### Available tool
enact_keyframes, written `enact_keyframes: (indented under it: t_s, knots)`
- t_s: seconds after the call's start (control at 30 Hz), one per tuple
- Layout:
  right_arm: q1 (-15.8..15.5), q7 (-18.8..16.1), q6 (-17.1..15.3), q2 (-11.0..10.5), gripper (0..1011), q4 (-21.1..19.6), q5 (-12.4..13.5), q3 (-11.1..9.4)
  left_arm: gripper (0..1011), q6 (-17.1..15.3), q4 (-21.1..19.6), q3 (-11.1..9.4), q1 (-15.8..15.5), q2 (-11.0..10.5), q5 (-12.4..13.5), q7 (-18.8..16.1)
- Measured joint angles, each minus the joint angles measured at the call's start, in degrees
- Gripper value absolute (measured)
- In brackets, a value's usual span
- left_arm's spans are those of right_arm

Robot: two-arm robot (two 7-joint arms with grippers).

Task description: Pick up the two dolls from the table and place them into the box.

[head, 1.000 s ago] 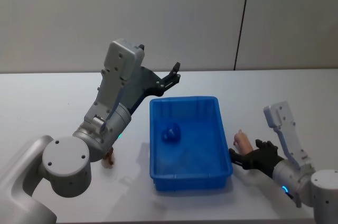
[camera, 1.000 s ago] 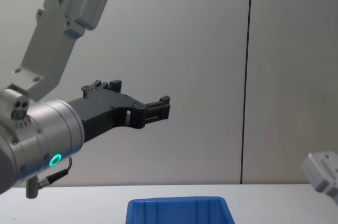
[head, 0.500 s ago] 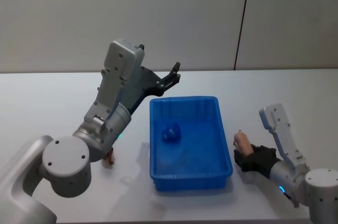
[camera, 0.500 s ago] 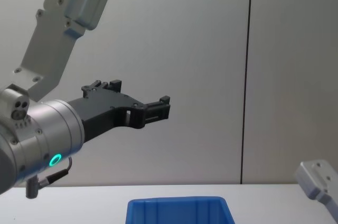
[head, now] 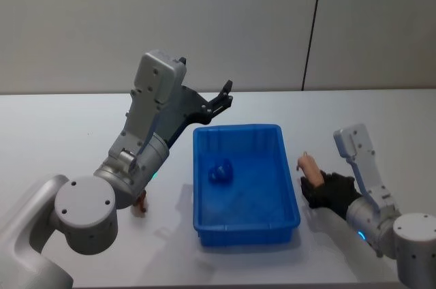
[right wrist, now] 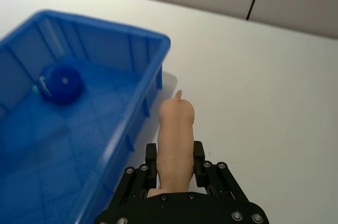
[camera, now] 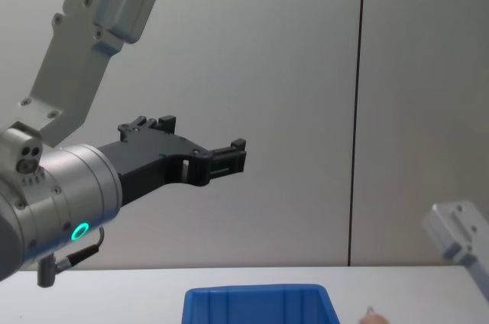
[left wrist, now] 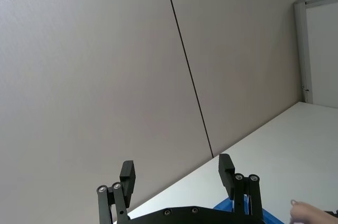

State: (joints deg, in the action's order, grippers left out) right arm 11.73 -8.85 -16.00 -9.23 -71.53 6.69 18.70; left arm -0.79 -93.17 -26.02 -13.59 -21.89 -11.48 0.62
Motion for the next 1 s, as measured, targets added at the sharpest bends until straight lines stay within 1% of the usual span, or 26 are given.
enact_keyframes:
  t_s: [0.2,0.33,0.43,0.47,0.57,0.67,0.77,0.9,0.97,1.0]
  knots:
    - [-0.4,-0.9,3.0,-0.1,371,-2.1,-0.2,0.1,1001,0.0,0.0,0.0,0.0,0.0,0.0,0.0]
    - [-0.4,-2.5,5.6,-0.1,371,-3.7,-0.2,0.3,1001,0.0,0.0,0.0,0.0,0.0,0.0,0.0]
    - [-0.4,-3.5,6.8,-0.1,371,-4.3,-0.2,0.4,1001,0.0,0.0,0.0,0.0,0.0,0.0,0.0]
    - [-0.3,-4.3,7.7,0.0,371,-4.6,-0.1,0.5,1001,0.0,0.0,0.0,0.0,0.0,0.0,0.0]
    - [0.0,-5.6,8.9,0.3,371,-4.9,0.2,0.7,1001,0.0,0.0,0.0,0.0,0.0,0.0,0.0]
    - [0.6,-7.8,10.5,0.7,371,-5.1,0.5,1.0,1001,0.0,0.0,0.0,0.0,0.0,0.0,0.0]
    - [1.1,-9.3,11.5,1.1,386,-5.0,0.8,1.3,1001,0.0,0.0,0.0,0.0,0.0,0.0,0.0]
    - [2.4,-12.3,13.2,2.2,518,-3.9,1.2,2.0,1001,0.0,0.0,0.0,0.0,0.0,0.0,0.0]
    - [3.1,-13.5,13.7,2.7,605,-3.1,1.3,2.2,1001,0.0,0.0,0.0,0.0,0.0,0.0,0.0]
    - [3.2,-13.8,13.8,2.9,624,-2.8,1.4,2.3,1001,0.0,0.0,0.0,0.0,0.0,0.0,0.0]
